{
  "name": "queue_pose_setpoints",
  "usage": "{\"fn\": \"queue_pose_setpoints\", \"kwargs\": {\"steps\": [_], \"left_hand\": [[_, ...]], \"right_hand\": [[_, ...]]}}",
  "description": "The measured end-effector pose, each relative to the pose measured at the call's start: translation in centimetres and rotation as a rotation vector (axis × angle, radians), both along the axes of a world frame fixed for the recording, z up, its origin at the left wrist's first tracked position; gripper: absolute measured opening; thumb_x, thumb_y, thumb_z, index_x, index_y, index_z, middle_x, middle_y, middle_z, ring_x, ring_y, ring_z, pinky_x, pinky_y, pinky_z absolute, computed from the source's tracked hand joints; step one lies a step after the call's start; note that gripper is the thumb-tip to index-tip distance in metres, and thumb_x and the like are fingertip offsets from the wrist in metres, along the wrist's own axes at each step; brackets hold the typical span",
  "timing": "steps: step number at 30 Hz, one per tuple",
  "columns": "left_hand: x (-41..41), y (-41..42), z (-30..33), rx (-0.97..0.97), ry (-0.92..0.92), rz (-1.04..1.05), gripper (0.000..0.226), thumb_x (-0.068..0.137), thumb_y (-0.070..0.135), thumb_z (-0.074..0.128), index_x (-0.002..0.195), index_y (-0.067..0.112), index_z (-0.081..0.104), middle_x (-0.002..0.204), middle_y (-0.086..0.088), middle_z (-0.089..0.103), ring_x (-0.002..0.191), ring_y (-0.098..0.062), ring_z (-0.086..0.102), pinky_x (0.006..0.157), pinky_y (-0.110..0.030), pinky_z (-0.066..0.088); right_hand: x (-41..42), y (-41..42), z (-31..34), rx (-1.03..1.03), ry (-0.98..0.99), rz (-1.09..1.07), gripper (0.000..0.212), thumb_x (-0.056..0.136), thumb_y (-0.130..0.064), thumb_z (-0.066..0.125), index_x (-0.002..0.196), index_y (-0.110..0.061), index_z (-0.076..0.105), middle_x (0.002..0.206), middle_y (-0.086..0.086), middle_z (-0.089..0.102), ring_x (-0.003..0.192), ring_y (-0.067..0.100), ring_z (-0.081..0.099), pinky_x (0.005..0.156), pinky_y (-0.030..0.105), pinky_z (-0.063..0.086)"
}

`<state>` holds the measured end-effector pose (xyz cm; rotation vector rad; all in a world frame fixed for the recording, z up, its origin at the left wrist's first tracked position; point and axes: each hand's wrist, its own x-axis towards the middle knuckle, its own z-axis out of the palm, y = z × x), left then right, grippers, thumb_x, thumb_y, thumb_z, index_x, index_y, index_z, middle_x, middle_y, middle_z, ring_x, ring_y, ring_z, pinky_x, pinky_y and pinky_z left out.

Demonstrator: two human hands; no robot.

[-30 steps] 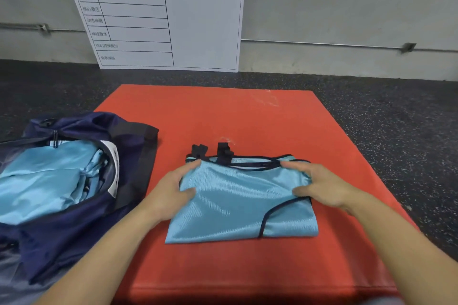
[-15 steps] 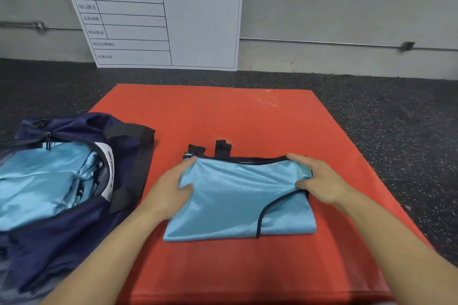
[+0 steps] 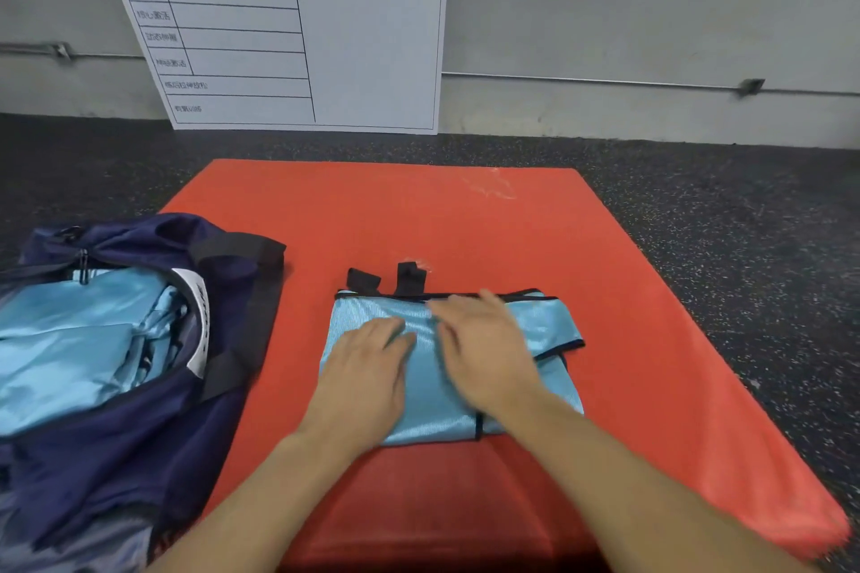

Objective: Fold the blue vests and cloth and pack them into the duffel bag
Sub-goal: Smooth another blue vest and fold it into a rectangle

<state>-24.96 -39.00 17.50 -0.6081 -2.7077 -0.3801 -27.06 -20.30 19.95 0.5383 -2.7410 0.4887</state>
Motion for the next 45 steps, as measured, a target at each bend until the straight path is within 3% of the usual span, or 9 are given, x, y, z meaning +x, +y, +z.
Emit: {"fn": "queue_pose_setpoints", "kwargs": {"steps": [5, 10, 18, 23, 26, 30, 35, 41, 45], "left_hand": [[-0.7, -0.7, -2.3, -0.091, -0.171, 0.076, 0.065, 0.097, 0.039, 0.02, 0.154, 0.016, 0.039, 0.16, -0.004, 0.037, 0.151, -0.02, 0.028, 0.125, -0.039, 0.019], [-0.7, -2.2, -1.6, -0.109, -0.28, 0.217, 0.089, 0.086, 0.066, -0.001, 0.162, 0.021, 0.006, 0.168, 0.007, -0.001, 0.155, -0.01, -0.006, 0.125, -0.03, -0.009], [0.0, -2.4, -0.7, -0.13, -0.256, 0.288, 0.088, 0.087, 0.058, -0.001, 0.161, 0.013, 0.013, 0.169, -0.001, 0.007, 0.156, -0.012, 0.001, 0.125, -0.033, -0.004], [1.7, 0.4, -2.0, -0.195, -0.13, 0.012, 0.058, 0.098, 0.033, 0.034, 0.145, 0.005, 0.051, 0.153, -0.01, 0.048, 0.145, -0.02, 0.039, 0.115, -0.039, 0.022], [0.9, -0.7, -2.3, -0.192, -0.169, 0.066, 0.065, 0.098, 0.04, 0.026, 0.15, 0.006, 0.045, 0.158, -0.009, 0.039, 0.147, -0.019, 0.035, 0.118, -0.036, 0.017], [-0.5, -3.9, -2.1, -0.141, -0.281, 0.213, 0.087, 0.085, 0.055, -0.008, 0.162, 0.017, 0.005, 0.168, 0.004, -0.003, 0.154, -0.008, -0.007, 0.124, -0.028, -0.01], [0.6, -3.4, -1.0, -0.163, -0.131, 0.185, 0.072, 0.097, 0.046, 0.016, 0.154, 0.008, 0.038, 0.163, -0.007, 0.031, 0.152, -0.018, 0.025, 0.123, -0.034, 0.008], [1.6, -0.9, -2.3, -0.2, -0.175, 0.008, 0.06, 0.1, 0.04, 0.03, 0.148, 0.009, 0.049, 0.156, -0.007, 0.044, 0.147, -0.02, 0.037, 0.117, -0.037, 0.017], [-0.6, -3.1, -1.7, -0.151, -0.238, 0.171, 0.08, 0.092, 0.053, 0.003, 0.161, 0.017, 0.018, 0.168, 0.003, 0.01, 0.155, -0.01, 0.005, 0.125, -0.031, -0.002]], "right_hand": [[1.4, -2.9, -3.3, 0.132, -0.262, 0.112, 0.062, 0.104, -0.036, 0.014, 0.164, -0.02, 0.013, 0.17, 0.0, 0.015, 0.157, 0.016, 0.009, 0.128, 0.04, 0.002], [-0.6, 1.7, -3.4, 0.258, -0.311, -0.06, 0.069, 0.1, -0.058, 0.005, 0.164, -0.032, 0.006, 0.171, -0.009, -0.007, 0.156, 0.01, -0.013, 0.128, 0.042, -0.004], [-1.8, 7.9, -2.6, 0.264, -0.355, -0.489, 0.062, 0.107, -0.046, 0.008, 0.164, -0.022, 0.001, 0.172, 0.002, -0.006, 0.157, 0.021, -0.011, 0.127, 0.045, -0.005], [1.6, -1.2, -3.0, 0.168, -0.247, -0.045, 0.081, 0.093, -0.051, -0.006, 0.163, -0.016, 0.014, 0.171, 0.0, 0.004, 0.158, 0.018, -0.004, 0.128, 0.043, -0.002], [1.7, -0.7, -3.8, 0.205, -0.308, -0.039, 0.082, 0.089, -0.054, -0.007, 0.164, -0.023, 0.009, 0.171, -0.005, -0.001, 0.157, 0.014, -0.007, 0.128, 0.042, -0.003], [-0.8, 4.8, -3.4, 0.233, -0.33, -0.227, 0.063, 0.105, -0.049, 0.01, 0.164, -0.027, 0.003, 0.171, -0.007, -0.007, 0.156, 0.013, -0.012, 0.128, 0.041, -0.005], [-1.2, 6.3, -2.8, 0.224, -0.307, -0.362, 0.062, 0.108, -0.047, 0.013, 0.164, -0.024, -0.001, 0.171, 0.001, -0.006, 0.157, 0.018, -0.012, 0.128, 0.043, -0.005], [1.0, -1.6, -3.2, 0.255, -0.278, 0.156, 0.067, 0.098, -0.054, -0.001, 0.162, -0.037, 0.003, 0.171, -0.009, -0.005, 0.157, 0.014, -0.011, 0.127, 0.045, -0.003], [-0.8, -0.3, -3.1, 0.237, -0.291, 0.071, 0.062, 0.102, -0.054, 0.005, 0.162, -0.04, 0.008, 0.171, -0.009, -0.006, 0.156, 0.013, -0.014, 0.127, 0.046, -0.003]]}}
